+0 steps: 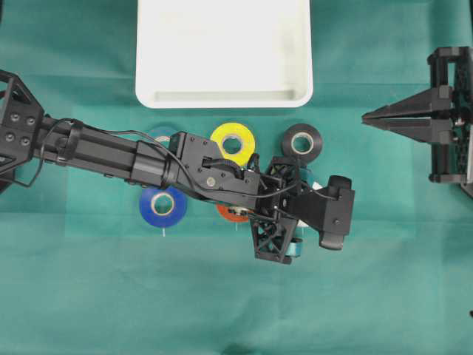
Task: Place the tape from the fixed location into the white case.
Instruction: 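Lower the open left gripper onto the white tape roll's hole, then close the left gripper on the white tape roll's inner rim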
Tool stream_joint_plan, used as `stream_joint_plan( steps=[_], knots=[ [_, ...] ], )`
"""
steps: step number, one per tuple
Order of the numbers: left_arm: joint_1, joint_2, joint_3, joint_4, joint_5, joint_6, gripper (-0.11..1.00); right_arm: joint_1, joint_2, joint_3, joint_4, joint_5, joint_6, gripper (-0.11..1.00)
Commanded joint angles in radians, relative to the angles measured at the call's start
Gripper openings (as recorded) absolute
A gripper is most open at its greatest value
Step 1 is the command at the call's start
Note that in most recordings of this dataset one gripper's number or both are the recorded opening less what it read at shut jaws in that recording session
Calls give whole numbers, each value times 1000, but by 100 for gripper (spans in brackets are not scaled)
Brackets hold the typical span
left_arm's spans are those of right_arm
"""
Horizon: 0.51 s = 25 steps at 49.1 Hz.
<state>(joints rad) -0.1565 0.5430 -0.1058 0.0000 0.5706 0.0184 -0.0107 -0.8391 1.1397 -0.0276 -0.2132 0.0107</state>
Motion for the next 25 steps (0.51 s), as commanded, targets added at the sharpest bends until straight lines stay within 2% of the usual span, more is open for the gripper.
stream_joint_plan(
  steps=[1, 9, 20, 23, 25],
  knots=[
    [6, -17, -5, 0, 8, -3, 96, 0, 3, -25, -2, -5, -2, 0],
    [6, -18, -3, 0, 8, -2, 80, 0, 3, -25, -2, -5, -2, 0],
    [6, -18, -3, 0, 17, -3, 37, -2, 3, -25, -3, -5, -2, 0],
    [6, -18, -3, 0, 17, -3, 28, -2, 5, -25, -3, -5, -2, 0],
    [6, -20, -3, 0, 17, -3, 28, 0, 3, -26, -3, -5, -2, 0]
  ],
)
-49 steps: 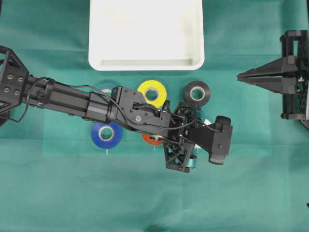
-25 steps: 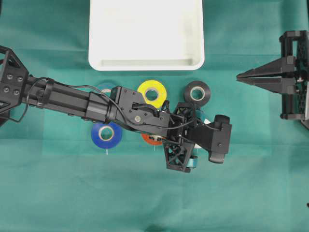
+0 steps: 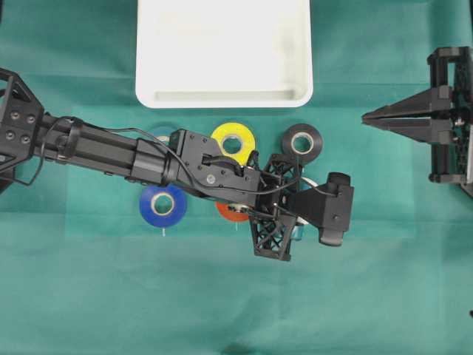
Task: Place the tape from the fixed location into the white case.
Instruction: 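Close the left gripper on the white tape roll's inner rim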
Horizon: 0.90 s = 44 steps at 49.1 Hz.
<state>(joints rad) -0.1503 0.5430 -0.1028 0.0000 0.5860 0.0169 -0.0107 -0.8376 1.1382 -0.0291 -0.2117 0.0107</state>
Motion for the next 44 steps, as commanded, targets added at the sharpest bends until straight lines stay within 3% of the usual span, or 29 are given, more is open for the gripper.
stream_joint_plan(
  steps=[1, 44],
  knots=[
    [-2, -18, -6, 0, 3, -2, 28, 0, 3, -25, -2, -6, -2, 0],
    [-8, -40, -60, 2, 58, 2, 28, 0, 8, -23, -2, -5, -2, 0]
  ],
)
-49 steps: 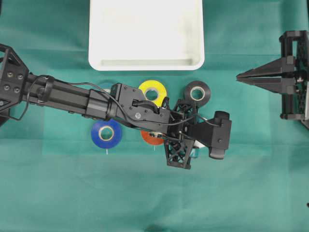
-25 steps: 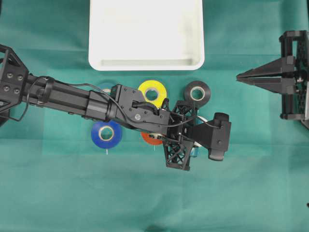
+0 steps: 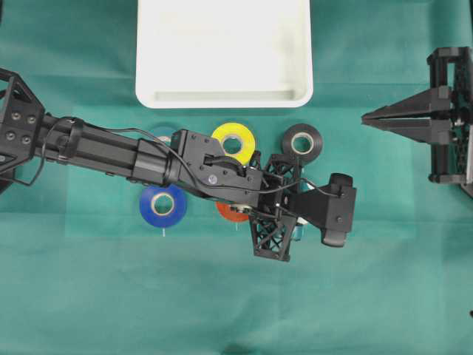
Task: Place the tape from the fixed location into the white case.
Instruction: 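Close the left gripper on the white tape roll's inner rim, then lift the white tape roll with the left gripper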
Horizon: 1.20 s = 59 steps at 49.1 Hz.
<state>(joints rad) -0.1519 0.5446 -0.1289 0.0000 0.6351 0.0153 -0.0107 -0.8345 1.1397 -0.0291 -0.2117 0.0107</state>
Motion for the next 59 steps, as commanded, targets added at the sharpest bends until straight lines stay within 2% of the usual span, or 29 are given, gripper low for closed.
stream_joint_plan(
  steps=[1, 36, 59],
  knots=[
    [-6, -43, -37, 2, 11, 3, 28, 0, 6, -25, -2, -5, -2, 0],
    [-17, -189, -52, 2, 86, 3, 28, 0, 9, -28, -2, -8, -2, 0],
    [-17, -304, -64, 2, 207, 3, 28, -2, 9, -29, -2, -9, -2, 0]
  ],
)
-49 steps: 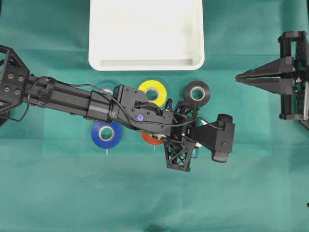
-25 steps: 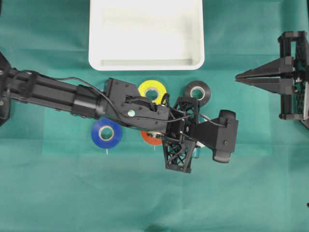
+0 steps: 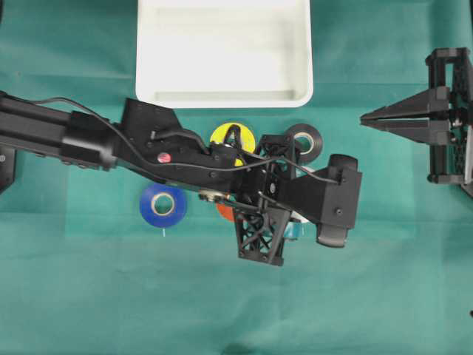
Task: Place the tape from the fixed location into the white case.
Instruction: 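Lift the white tape roll with the left gripper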
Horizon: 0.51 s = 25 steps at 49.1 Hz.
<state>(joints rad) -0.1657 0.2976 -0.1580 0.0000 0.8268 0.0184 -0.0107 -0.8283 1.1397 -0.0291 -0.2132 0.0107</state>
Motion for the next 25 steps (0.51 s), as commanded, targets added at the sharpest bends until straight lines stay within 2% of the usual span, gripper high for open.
stream_joint_plan(
  steps=[1, 25],
  knots=[
    [-3, -61, -38, 2, 21, 0, 28, 0, 3, -29, -2, -8, -2, 0],
    [-3, -110, -137, 9, 121, 23, 28, 0, 3, -29, -2, -5, -2, 0]
  ],
)
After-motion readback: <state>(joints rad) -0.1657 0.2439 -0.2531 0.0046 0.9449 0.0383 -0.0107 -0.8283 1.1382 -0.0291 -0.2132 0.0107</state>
